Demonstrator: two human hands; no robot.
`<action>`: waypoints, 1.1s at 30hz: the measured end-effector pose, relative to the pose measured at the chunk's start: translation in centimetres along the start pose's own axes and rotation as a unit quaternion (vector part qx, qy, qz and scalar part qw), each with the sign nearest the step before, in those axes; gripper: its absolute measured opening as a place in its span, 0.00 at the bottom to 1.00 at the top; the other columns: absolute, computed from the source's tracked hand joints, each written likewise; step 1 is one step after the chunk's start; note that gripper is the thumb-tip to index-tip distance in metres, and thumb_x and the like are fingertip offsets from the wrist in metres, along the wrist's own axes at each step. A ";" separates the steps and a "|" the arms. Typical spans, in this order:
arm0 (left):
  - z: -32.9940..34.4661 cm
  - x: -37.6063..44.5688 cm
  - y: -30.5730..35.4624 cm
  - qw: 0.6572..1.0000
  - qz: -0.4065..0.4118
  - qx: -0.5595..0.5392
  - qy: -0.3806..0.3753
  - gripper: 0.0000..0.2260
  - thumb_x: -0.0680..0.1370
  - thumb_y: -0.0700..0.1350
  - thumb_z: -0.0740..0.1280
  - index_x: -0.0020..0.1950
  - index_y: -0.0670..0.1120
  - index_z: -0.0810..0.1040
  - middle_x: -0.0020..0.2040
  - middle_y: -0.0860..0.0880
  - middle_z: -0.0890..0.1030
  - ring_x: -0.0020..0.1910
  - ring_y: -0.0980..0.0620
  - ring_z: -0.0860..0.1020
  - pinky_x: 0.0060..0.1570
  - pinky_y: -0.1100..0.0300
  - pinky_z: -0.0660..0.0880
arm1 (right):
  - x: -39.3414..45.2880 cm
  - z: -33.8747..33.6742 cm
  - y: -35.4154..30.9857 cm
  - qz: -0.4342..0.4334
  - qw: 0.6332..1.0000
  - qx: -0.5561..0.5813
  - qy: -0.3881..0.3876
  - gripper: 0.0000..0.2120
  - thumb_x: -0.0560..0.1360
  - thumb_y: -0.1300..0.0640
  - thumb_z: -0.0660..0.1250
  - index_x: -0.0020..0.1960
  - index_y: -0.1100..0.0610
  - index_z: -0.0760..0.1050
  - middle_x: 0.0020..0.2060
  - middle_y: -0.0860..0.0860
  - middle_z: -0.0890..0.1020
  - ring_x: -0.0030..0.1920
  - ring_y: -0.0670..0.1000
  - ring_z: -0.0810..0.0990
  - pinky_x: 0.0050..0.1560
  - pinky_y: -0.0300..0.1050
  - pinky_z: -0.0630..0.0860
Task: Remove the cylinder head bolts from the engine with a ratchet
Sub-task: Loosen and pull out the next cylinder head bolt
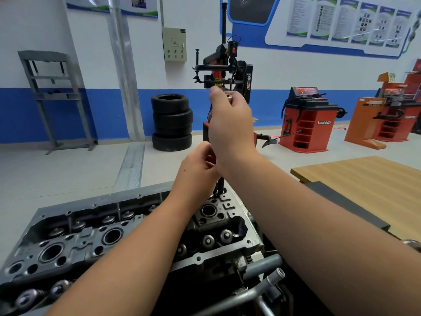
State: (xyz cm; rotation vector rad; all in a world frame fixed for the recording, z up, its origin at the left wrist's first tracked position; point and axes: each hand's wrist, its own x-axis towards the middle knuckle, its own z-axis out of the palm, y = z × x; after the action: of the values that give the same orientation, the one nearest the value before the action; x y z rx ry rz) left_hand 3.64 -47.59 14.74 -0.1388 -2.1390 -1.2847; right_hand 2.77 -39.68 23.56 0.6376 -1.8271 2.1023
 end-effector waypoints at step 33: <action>-0.2 -0.2 -0.4 1.000 -0.014 -0.004 -0.003 0.03 0.79 0.47 0.71 0.47 0.51 0.78 0.37 0.60 0.81 0.33 0.63 0.76 0.33 0.70 0.71 | 0.0 -0.8 0.9 -0.009 0.998 0.061 -0.007 0.16 0.82 0.49 0.61 0.38 0.55 0.69 0.28 0.46 0.69 0.30 0.46 0.68 0.35 0.44 0.68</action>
State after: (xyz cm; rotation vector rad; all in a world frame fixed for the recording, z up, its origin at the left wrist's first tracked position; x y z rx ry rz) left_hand 3.72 -47.95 14.45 -0.1158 -2.1473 -1.3114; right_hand 2.24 -39.06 22.74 0.6980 -1.7037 2.2156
